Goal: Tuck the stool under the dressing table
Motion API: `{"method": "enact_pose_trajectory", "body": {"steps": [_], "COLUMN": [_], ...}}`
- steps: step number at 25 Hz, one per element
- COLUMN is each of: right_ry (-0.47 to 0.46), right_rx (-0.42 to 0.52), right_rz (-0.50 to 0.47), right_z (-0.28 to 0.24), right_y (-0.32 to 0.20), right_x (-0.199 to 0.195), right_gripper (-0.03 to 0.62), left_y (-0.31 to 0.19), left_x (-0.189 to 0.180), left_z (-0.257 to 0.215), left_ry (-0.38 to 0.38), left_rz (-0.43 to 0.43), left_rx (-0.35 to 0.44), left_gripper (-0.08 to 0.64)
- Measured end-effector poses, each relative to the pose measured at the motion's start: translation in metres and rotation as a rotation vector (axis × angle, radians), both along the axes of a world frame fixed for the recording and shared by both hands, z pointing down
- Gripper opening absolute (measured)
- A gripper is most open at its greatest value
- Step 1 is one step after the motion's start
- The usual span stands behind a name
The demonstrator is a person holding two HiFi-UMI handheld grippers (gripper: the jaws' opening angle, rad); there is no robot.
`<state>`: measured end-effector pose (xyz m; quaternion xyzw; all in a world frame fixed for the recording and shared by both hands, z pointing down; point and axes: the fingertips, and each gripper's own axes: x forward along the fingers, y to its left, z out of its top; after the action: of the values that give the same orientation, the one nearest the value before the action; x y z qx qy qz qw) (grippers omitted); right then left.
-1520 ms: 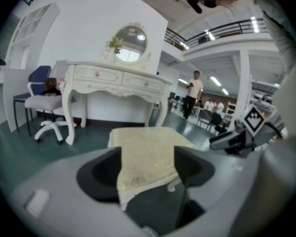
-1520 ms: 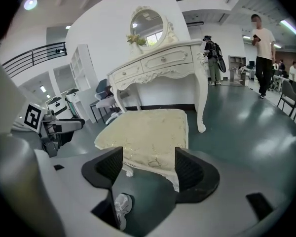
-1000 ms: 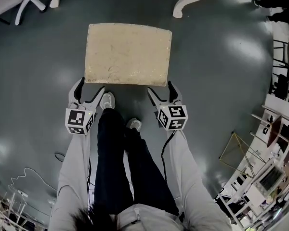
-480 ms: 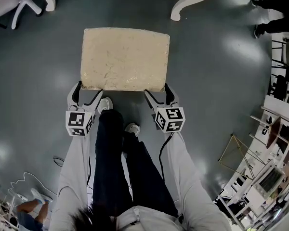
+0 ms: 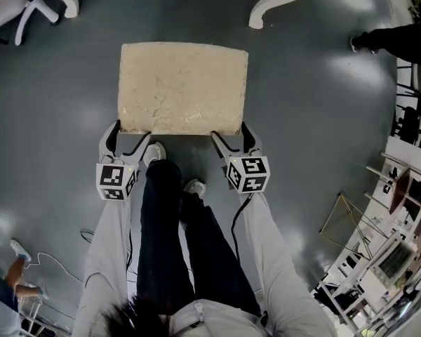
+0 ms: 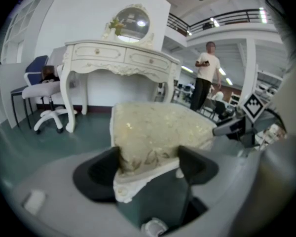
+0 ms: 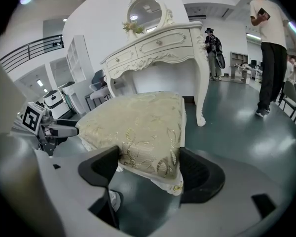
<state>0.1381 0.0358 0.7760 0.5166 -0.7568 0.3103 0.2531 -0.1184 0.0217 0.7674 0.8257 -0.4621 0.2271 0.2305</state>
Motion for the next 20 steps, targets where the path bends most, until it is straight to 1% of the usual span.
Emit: {"method": "enact_pose_trajectory", "body": {"steps": [3, 6, 10, 16, 20], "right_ry": [0.0, -0.007, -0.004, 0.006, 0.017], "right_rx": [-0.006, -0.001, 0.01, 0.013, 0.015], "right_rz": [-0.001, 0.018, 0.048, 0.081, 0.079], "right_z": [0.0, 0.001, 0.004, 0.001, 0.001], "right_y": [-0.001, -0.008, -0.031, -0.064, -0.083], "right_x": [-0.002, -0.009, -0.017, -0.017, -0.017], "right_gripper": [0.393, 0.396, 0.394, 0.394, 0.394], "left_y": [-0.003, -0.017, -0.048, -0.085, -0.1], "left_x": [-0.002, -0.008, -0.015, -0.015, -0.015], "left_z": [0.0, 0.001, 0.002, -0.002, -0.001], "left_ry": [-0.019, -0.025, -0.043, -0.051, -0.046], "left_rz": [0.003, 0.011, 0.057, 0.077, 0.08], "left_rx": [0.004, 0.002, -0.003, -0.011, -0.016], "left_gripper": [0.385, 0.385, 0.385, 0.385, 0.382]}}
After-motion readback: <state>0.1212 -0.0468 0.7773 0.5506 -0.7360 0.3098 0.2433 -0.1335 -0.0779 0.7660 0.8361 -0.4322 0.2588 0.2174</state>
